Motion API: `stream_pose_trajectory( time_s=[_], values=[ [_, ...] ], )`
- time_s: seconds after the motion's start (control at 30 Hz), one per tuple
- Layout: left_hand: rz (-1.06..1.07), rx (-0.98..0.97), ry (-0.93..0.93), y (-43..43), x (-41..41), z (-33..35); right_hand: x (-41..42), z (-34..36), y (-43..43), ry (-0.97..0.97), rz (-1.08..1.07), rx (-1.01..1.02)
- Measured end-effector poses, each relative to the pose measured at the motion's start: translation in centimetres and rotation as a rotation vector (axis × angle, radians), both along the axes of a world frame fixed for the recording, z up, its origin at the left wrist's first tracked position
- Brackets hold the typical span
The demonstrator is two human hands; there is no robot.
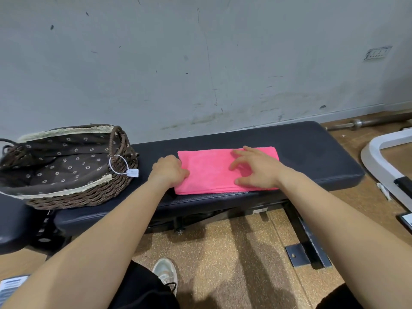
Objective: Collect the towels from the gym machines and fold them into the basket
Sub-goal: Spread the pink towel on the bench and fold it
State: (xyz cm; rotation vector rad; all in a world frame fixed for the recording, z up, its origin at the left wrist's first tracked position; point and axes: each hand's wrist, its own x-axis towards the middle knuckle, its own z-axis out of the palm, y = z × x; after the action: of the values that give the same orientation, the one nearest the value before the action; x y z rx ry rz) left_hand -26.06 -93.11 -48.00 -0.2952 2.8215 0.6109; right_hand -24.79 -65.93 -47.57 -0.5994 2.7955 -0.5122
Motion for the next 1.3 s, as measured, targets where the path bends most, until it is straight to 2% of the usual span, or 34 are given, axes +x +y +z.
stream_pose_trajectory(
  time_s=[0.1, 0.17, 0.27, 0.33, 0.47, 0.6, 0.9, 0.97, 1.13, 1.3],
  values=[
    [0.024, 0.206, 0.063, 0.0, -0.1, 0.5, -0.2, 0.1, -0.1, -0.037, -0.004, -0.029],
    [0.106, 0.424, 0.039, -0.1, -0.1, 0.9, -0.5, 0.1, -0.1, -0.060, -0.005, -0.036],
    [0.277, 0.771, -0.086, -0.2, 0.1, 1.9, -0.8, -0.1, -0.2, -0.104, -0.024, -0.059],
    [0.336, 0.879, -0.173, -0.3, 0.0, 2.4, -1.1, -0.4, -0.2, -0.127, -0.035, -0.085],
    [0.341, 0.869, -0.264, -0.8, -0.4, 2.4, -1.8, -0.6, -0.3, -0.124, -0.019, -0.093],
    [0.362, 0.872, -0.216, -0.5, -0.8, 2.2, -2.0, -0.5, -0.4, -0.112, -0.009, -0.110],
    [0.338, 1.050, -0.221, 0.2, -0.7, 2.2, -2.0, -1.0, -0.6, -0.083, -0.009, -0.107],
    [0.347, 1.028, -0.162, 0.2, -0.7, 2.3, -2.0, -1.0, -0.8, -0.085, -0.011, -0.112],
    [0.400, 0.841, 0.161, -0.2, -0.7, 2.6, -1.6, -1.4, -2.2, -0.047, 0.002, -0.154],
    [0.255, 0.896, 0.252, 0.4, -0.6, 4.9, -0.9, -2.0, -4.9, 0.018, 0.078, -0.101]
  ],
)
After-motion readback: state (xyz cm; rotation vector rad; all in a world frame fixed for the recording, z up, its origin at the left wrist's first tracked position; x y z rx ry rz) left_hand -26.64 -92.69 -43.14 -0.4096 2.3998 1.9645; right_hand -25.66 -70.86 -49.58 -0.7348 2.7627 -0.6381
